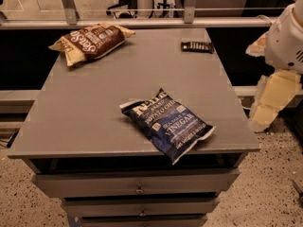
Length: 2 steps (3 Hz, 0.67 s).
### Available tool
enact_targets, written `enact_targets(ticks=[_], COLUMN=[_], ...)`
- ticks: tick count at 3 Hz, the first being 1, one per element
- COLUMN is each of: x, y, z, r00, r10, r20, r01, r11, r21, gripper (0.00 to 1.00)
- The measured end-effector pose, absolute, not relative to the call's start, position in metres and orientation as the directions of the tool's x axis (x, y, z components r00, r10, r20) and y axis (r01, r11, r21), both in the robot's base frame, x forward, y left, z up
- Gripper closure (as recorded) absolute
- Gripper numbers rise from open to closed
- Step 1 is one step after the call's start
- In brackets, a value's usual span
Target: Move blue chip bag near rxbar chocolate
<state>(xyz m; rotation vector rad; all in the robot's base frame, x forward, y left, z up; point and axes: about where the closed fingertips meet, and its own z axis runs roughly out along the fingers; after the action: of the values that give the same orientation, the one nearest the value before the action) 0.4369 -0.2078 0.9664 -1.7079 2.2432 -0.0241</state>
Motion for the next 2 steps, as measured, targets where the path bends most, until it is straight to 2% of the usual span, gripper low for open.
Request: enact_targets(ticks=[2], x=[0.425], y=[-0.125], z=[0.908], r00=[-0.287], r10=[-0.853], r20=[-0.436], r01=[-0.952], r11=[0.304], r21=[0.032], gripper=[0.0])
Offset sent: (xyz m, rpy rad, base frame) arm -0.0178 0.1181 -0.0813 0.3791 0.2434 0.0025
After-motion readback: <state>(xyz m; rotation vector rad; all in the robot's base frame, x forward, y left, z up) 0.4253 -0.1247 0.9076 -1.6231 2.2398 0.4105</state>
